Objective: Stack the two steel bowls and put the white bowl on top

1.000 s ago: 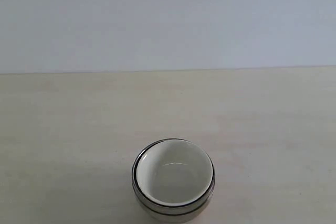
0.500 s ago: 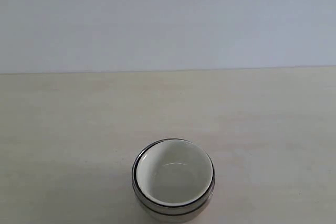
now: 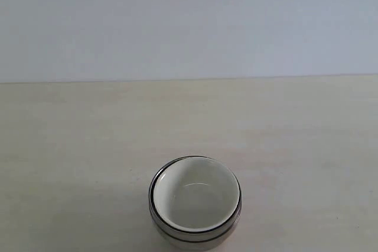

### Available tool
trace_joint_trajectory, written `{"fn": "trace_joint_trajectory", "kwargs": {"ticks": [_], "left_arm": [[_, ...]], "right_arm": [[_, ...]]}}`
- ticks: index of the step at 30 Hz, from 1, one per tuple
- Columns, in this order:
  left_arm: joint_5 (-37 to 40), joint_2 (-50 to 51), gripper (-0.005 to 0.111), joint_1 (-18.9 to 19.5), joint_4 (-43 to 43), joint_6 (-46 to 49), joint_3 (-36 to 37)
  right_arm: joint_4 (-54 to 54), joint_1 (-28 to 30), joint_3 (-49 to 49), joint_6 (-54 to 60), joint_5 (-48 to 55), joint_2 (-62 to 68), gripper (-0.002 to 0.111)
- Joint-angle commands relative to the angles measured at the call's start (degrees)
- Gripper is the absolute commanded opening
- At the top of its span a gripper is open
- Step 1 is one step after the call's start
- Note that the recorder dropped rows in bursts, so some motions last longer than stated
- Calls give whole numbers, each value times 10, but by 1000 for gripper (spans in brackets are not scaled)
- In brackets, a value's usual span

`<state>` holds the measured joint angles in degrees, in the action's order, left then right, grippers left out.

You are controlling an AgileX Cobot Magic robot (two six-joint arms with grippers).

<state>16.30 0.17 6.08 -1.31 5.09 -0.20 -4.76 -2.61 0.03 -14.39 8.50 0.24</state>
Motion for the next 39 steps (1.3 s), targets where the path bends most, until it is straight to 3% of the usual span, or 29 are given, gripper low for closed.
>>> {"fn": "trace_joint_trajectory", "kwargs": {"ticks": [1, 10, 16, 22, 29, 39], "left_arm": [[0, -2, 4, 0, -2, -6, 2], [0, -2, 4, 0, -2, -6, 2], [0, -2, 4, 0, -2, -6, 2], [0, -2, 4, 0, -2, -6, 2], [0, -2, 4, 0, -2, -6, 2], [0, -2, 4, 0, -2, -6, 2]], "right_arm": [[-5, -1, 0, -5, 0, -2, 0], [-3, -1, 0, -2, 13, -2, 0], [-3, -1, 0, 3, 100, -2, 0], [-1, -4, 0, 186, 111, -2, 0], [113, -4, 0, 186, 88, -2, 0], [115, -4, 0, 252, 114, -2, 0]]}}
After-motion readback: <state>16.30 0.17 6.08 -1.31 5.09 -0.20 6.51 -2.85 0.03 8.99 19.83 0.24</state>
